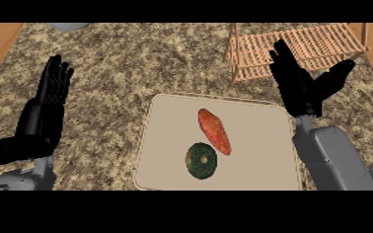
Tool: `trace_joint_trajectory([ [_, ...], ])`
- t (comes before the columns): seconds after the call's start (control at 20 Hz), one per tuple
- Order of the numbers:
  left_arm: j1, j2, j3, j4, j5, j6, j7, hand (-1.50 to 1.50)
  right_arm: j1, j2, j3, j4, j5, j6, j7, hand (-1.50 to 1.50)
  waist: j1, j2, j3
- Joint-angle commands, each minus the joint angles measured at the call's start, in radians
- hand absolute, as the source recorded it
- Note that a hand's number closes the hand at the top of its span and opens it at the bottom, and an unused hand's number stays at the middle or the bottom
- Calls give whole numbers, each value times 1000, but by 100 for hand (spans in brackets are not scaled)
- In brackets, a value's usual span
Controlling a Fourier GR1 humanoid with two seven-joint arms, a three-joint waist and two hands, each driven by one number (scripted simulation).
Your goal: Pick the sweet potato from the tray and place it in the tiered shelf
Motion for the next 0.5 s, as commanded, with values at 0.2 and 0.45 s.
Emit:
trace_joint_trajectory([
  [0.2,-14,-20,-129,107,-89,-51,45,0,-165,-55,47,125,-22,305,-18,-150,37,-20,-14],
  [0.45,-29,-3,-120,127,-59,-76,96,0,-78,-224,92,151,247,137,-72,150,4,-10,-31],
])
